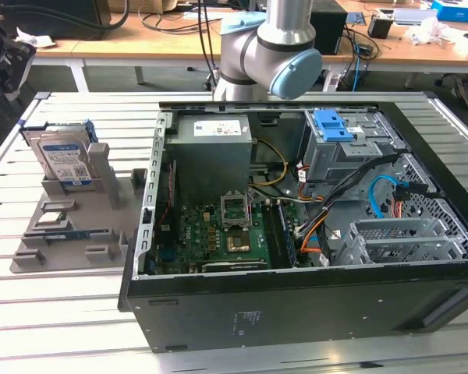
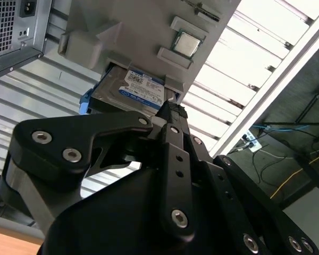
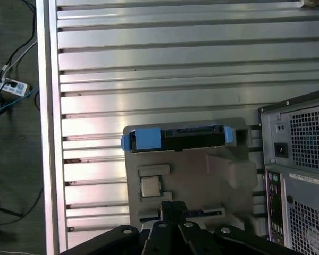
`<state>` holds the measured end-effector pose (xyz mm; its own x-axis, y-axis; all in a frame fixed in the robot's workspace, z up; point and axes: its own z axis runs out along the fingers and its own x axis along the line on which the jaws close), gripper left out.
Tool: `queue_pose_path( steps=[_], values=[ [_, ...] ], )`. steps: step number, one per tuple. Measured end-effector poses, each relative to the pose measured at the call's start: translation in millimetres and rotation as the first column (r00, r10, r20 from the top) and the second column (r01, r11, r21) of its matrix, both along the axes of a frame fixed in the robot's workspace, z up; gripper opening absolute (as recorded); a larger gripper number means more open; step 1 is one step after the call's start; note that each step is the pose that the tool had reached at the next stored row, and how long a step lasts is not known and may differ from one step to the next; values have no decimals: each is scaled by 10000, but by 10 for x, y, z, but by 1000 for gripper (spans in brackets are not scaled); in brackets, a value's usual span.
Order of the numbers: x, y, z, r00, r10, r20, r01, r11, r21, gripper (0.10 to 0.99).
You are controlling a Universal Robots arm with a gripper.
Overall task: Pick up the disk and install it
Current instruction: 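Pick up the disk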
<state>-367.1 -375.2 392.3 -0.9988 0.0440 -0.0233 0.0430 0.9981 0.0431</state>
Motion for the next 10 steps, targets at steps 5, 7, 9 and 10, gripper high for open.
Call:
queue_pose_path(
  steps=[5, 7, 9, 10],
  values=[
    [1, -1, -1, 9968, 805, 1, -805, 9968, 0, 102],
    [1, -1, 0, 9944, 1055, 1, -1055, 9944, 0, 102],
    [1, 0, 0, 9916, 1297, 1, -1297, 9916, 0, 102],
    [1, -1, -1, 9903, 1387, 1, -1387, 9903, 0, 102]
  ],
)
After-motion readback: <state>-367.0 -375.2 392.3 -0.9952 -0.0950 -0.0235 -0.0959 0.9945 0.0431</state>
